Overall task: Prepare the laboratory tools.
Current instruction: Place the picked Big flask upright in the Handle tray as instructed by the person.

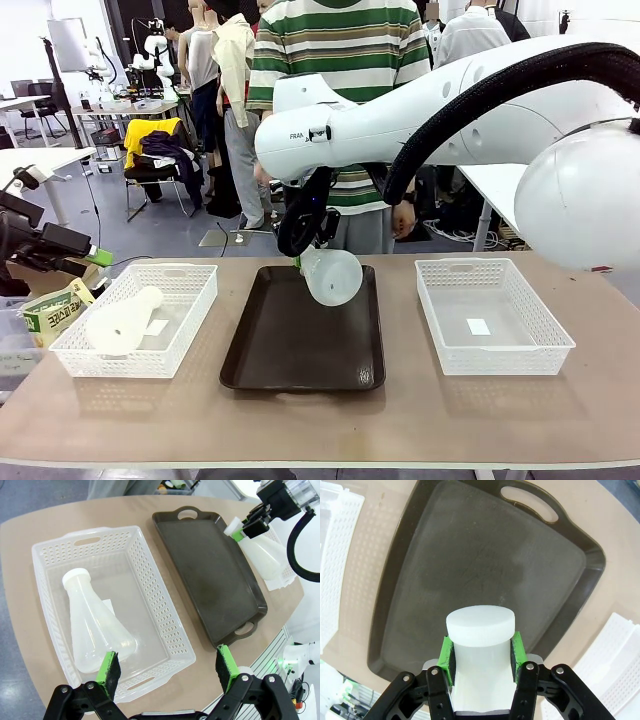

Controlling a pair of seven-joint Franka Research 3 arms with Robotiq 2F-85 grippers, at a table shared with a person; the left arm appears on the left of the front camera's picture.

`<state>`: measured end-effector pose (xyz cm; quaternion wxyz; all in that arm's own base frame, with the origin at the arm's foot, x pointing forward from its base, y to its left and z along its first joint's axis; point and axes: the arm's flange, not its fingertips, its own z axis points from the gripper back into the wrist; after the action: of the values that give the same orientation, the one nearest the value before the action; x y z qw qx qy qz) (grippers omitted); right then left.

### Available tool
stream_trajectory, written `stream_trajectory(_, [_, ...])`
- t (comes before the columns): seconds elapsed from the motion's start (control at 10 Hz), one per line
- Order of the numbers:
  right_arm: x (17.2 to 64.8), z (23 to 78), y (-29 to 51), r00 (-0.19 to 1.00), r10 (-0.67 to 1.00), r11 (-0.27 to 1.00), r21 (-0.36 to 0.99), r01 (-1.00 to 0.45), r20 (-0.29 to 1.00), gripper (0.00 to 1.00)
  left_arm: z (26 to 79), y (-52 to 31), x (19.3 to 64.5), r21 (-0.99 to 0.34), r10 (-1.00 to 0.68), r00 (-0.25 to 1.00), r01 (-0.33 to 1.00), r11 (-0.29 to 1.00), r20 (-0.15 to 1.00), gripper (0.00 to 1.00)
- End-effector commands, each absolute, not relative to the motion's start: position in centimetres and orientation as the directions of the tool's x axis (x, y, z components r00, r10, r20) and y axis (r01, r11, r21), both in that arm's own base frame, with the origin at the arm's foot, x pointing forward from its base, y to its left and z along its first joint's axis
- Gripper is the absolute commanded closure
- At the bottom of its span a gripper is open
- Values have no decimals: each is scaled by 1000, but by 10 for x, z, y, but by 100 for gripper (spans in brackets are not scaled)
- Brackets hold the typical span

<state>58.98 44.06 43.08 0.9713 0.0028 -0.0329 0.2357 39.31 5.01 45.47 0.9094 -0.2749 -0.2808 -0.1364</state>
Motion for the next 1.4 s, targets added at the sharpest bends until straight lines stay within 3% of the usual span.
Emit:
stream_trajectory(0.0, [590,431,441,887,457,889,-10,-458,69,100,452,53,394,-431,-97,793,424,796,602,0])
stream_trajectory(1.3, [590,431,441,887,457,889,-10,-458,69,100,452,53,394,-431,-97,793,424,796,602,0])
